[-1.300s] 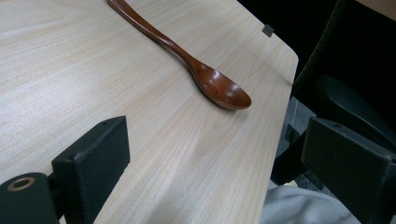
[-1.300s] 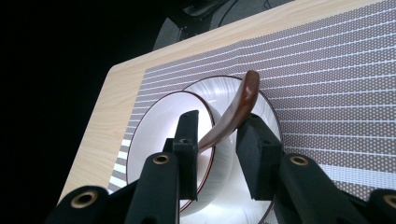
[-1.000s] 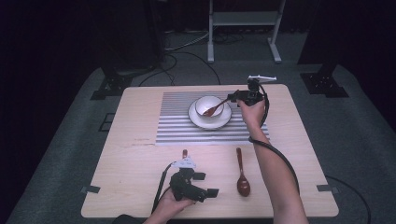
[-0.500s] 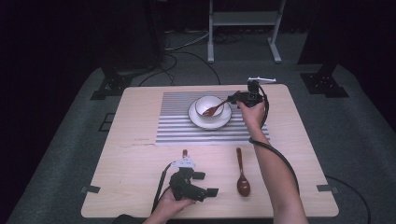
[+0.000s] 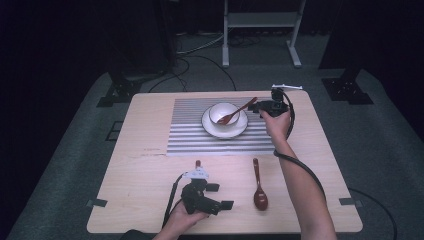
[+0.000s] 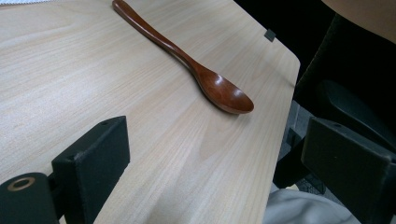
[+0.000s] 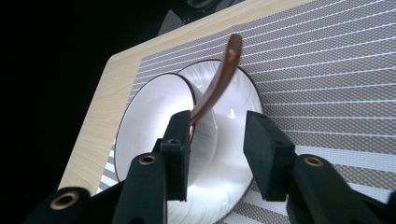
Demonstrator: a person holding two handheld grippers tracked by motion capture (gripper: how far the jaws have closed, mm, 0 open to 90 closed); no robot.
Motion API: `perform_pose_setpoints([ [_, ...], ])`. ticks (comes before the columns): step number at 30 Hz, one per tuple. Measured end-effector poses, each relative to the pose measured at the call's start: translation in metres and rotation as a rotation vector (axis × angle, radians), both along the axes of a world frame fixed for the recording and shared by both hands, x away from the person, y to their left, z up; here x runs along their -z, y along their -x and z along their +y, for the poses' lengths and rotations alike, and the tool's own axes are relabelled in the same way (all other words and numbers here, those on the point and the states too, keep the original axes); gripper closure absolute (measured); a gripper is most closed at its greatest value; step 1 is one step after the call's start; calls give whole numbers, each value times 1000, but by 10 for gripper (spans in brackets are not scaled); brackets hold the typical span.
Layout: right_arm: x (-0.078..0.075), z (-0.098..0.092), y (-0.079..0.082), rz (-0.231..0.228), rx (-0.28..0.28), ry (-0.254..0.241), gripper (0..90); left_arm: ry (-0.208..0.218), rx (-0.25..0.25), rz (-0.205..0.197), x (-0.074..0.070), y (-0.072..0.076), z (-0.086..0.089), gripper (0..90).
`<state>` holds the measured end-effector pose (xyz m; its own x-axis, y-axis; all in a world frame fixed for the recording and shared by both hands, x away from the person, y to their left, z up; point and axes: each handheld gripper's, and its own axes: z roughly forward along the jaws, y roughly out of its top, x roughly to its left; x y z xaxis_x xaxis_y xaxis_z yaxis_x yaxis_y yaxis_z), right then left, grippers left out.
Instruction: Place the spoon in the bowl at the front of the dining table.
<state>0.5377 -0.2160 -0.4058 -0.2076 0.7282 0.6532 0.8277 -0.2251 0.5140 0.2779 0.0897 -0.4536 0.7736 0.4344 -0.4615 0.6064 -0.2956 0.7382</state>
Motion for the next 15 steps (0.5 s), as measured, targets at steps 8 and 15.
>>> perform_pose_setpoints([
  [8,1,-12,13,-8,-44,-21,537,1,-1,0,0,0,0,67],
  [15,4,-17,25,-13,-80,-32,493,1,4,-7,-1,1,0,67],
])
